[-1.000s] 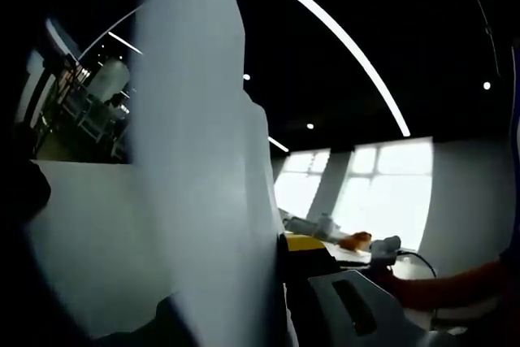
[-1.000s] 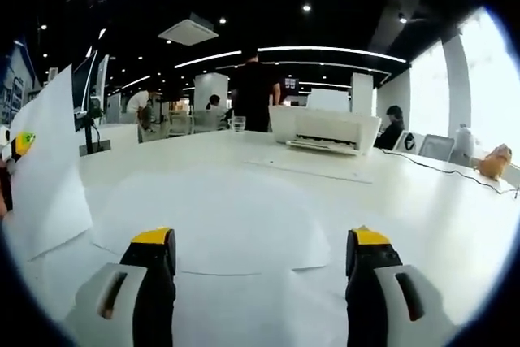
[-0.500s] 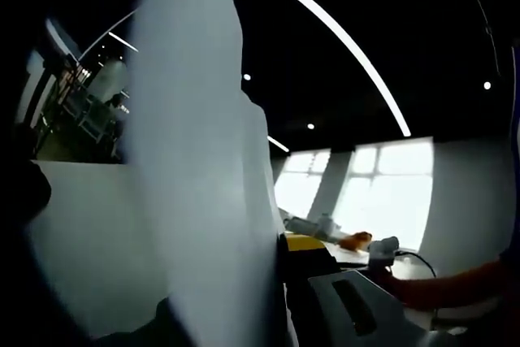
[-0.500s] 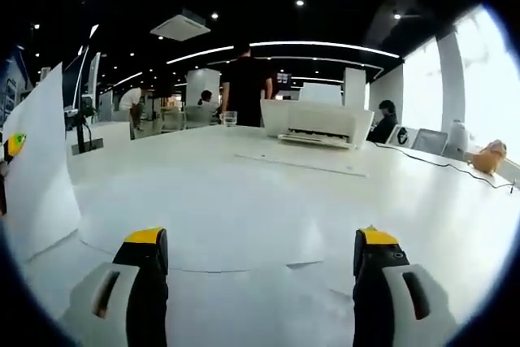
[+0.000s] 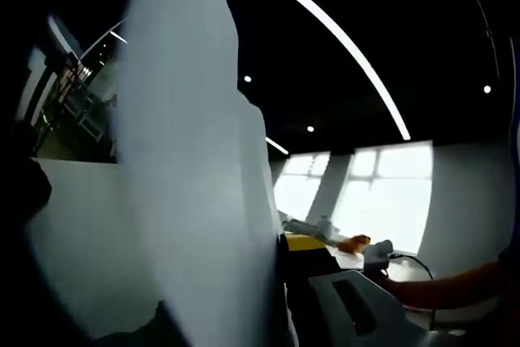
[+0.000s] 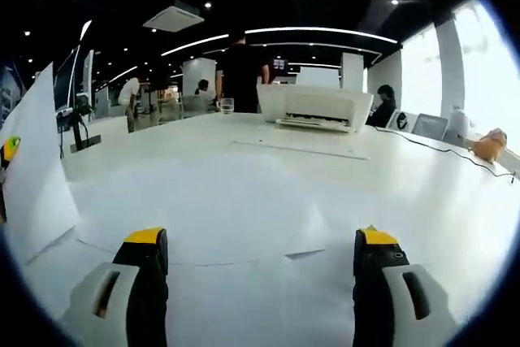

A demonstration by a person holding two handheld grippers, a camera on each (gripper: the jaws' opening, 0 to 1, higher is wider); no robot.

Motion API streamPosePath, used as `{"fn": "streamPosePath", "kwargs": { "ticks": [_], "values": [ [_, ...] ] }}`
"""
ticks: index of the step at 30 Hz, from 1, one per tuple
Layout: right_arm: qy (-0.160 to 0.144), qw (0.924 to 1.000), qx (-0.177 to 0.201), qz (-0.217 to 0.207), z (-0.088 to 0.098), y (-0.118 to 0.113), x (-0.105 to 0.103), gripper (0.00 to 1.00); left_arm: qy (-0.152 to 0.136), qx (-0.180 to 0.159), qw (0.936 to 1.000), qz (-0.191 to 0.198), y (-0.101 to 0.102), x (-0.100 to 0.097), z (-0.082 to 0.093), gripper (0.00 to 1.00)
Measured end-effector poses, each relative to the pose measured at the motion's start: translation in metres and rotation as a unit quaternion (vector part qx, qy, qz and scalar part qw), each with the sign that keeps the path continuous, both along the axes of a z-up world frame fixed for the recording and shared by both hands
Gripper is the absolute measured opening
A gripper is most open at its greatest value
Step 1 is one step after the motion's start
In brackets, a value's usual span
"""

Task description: Organize the stack of printing papers by aligning and flattening the scattered papers on the table

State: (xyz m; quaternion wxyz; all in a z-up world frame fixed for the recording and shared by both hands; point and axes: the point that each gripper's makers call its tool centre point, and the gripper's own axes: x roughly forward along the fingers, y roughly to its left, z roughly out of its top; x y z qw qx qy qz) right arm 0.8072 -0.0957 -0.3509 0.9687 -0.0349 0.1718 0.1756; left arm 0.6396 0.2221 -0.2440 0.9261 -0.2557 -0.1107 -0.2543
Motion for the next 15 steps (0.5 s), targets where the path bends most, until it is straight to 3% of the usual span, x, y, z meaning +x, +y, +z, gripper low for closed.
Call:
{"fn": "streamPosePath", "kwargs": {
  "ticks": [15],
  "values": [
    [0.006,0.9999,0.008,-0.006,-0.0012,-0.0005,0.0001,0.9,-0.002,0.005,1.0,-0.002,-0.001,-0.0007,-0.0001,0.07]
  ]
}}
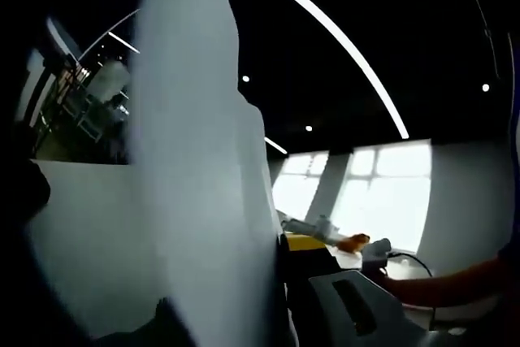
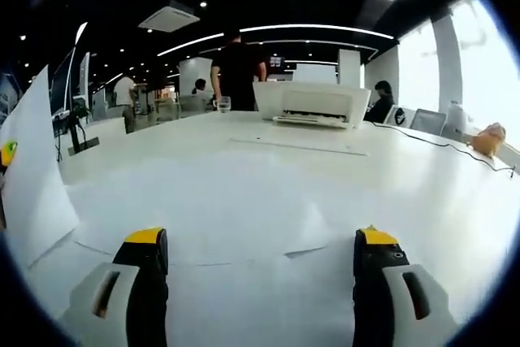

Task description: Organize the stack of printing papers by aligning and flattening the scattered papers on the table

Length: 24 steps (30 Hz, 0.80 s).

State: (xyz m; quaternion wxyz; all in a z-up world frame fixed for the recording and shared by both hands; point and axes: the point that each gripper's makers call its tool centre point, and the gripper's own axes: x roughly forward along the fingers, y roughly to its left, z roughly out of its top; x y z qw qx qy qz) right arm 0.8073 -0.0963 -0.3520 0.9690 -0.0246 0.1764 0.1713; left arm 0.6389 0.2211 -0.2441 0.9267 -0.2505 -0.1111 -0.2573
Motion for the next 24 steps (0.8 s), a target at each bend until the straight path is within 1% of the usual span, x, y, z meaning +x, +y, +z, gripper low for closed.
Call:
{"fn": "streamPosePath", "kwargs": {
  "ticks": [12,17,24],
  "values": [
    [0.0,1.0,-0.004,0.007,-0.0008,0.0028,-0.0025,0.9,0.001,0.0,1.0,0.002,0.0007,0.0008,-0.0002,0.07],
    [-0.006,0.9996,-0.002,0.026,-0.0001,0.0088,-0.0029,0.83,0.001,0.002,1.0,0.001,-0.0002,0.0011,-0.0007,0.07],
    [-0.01,0.9996,0.0,0.028,-0.0002,0.0093,-0.0018,0.83,0.001,0.003,1.0,0.0,-0.0009,0.0006,-0.0006,0.07]
  ]
}}
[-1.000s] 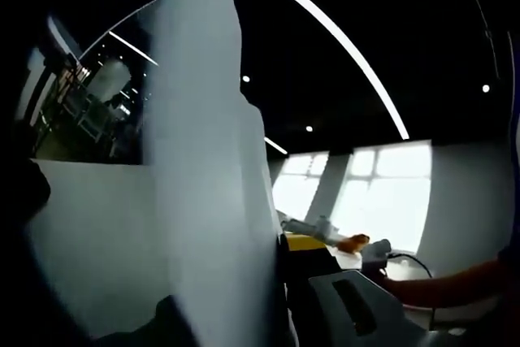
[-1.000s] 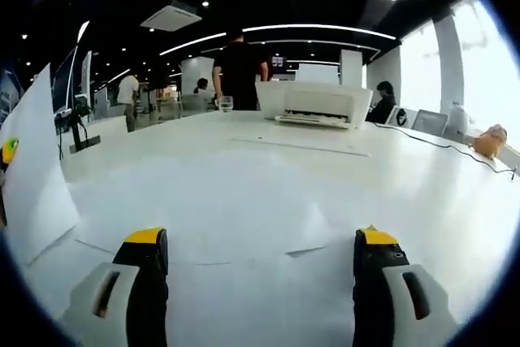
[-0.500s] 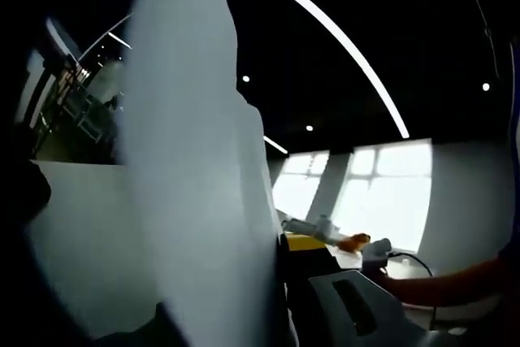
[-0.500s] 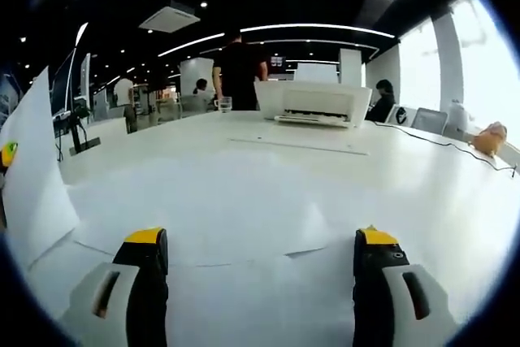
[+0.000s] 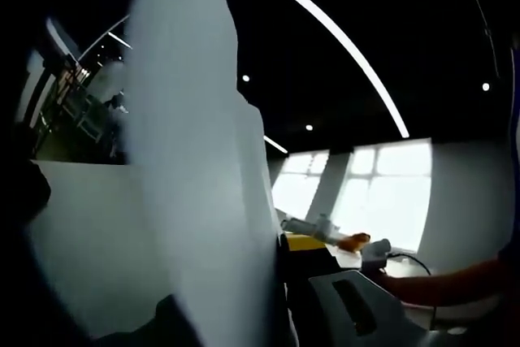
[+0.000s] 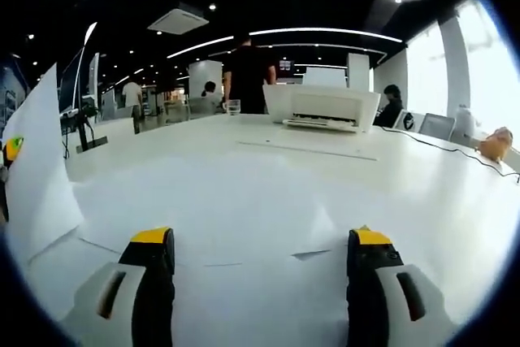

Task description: Organize the stack of printing papers by aligning and flattening the scattered papers on the table

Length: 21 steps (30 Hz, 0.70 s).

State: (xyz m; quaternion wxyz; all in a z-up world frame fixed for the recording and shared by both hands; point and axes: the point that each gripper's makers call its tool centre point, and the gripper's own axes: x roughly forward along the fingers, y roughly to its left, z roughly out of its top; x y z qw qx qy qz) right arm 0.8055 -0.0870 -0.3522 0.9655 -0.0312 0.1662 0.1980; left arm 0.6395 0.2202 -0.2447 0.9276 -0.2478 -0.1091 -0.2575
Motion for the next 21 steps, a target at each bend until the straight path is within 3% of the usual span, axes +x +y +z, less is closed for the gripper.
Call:
{"fn": "streamPosePath", "kwargs": {
  "ticks": [12,19,21],
  "values": [
    [-0.004,0.9996,0.002,0.029,0.0,0.008,-0.002,0.58,0.0,-0.001,1.0,0.0,0.0,-0.001,0.0,0.07],
    [-0.028,0.9963,-0.021,0.078,0.004,0.022,-0.011,0.24,-0.001,-0.001,1.0,0.0,0.0,-0.001,0.001,0.07],
    [-0.033,0.996,-0.028,0.078,0.005,0.022,-0.012,0.21,-0.001,-0.001,1.0,0.0,0.0,-0.001,0.001,0.07]
  ]
}}
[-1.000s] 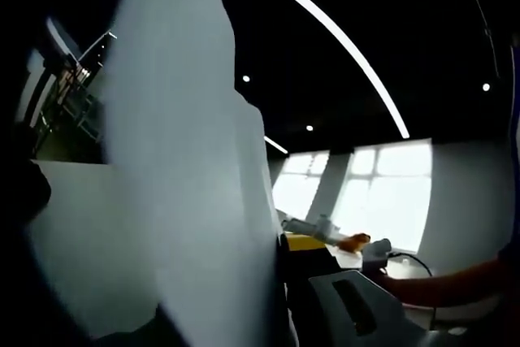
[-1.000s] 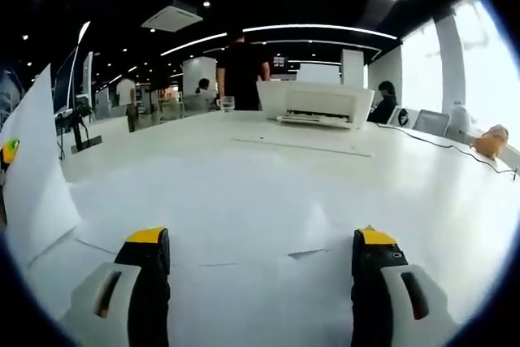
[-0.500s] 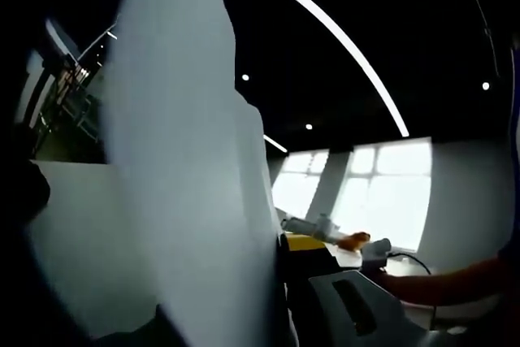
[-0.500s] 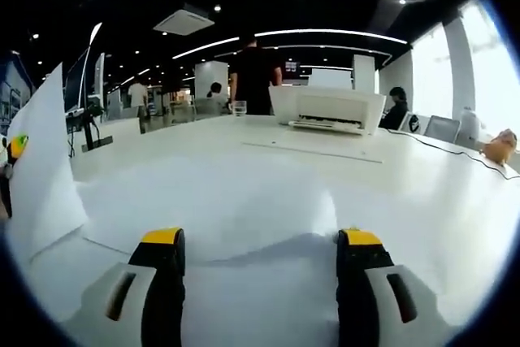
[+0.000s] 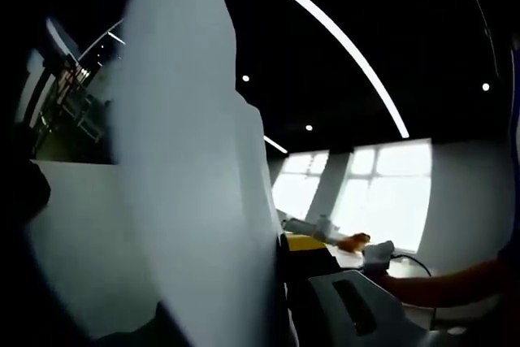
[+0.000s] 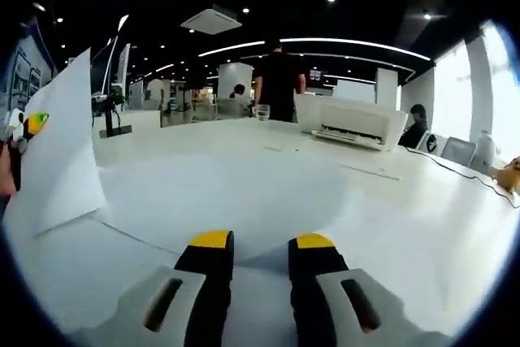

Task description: Organize the stack of printing papers by aligning and flattening the scattered papers on the table

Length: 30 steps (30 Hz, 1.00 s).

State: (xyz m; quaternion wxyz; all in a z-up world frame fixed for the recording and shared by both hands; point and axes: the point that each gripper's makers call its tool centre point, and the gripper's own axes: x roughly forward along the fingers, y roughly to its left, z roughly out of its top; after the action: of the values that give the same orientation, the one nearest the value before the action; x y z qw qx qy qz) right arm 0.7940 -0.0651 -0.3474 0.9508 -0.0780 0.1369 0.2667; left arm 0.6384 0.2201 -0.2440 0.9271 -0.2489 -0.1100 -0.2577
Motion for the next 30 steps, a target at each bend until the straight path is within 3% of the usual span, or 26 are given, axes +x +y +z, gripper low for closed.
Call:
{"fn": "streamPosePath", "kwargs": {
  "ticks": [18,30],
  "values": [
    [0.002,1.0,-0.004,0.009,0.0,0.0014,-0.0027,0.02,0.0,-0.001,1.0,0.0,0.0009,0.0,-0.0001,0.07],
    [0.002,0.9998,0.013,-0.015,0.0057,-0.008,-0.0039,0.0,0.0,-0.001,1.0,0.0,0.0005,0.0001,-0.0003,0.07]
  ]
}}
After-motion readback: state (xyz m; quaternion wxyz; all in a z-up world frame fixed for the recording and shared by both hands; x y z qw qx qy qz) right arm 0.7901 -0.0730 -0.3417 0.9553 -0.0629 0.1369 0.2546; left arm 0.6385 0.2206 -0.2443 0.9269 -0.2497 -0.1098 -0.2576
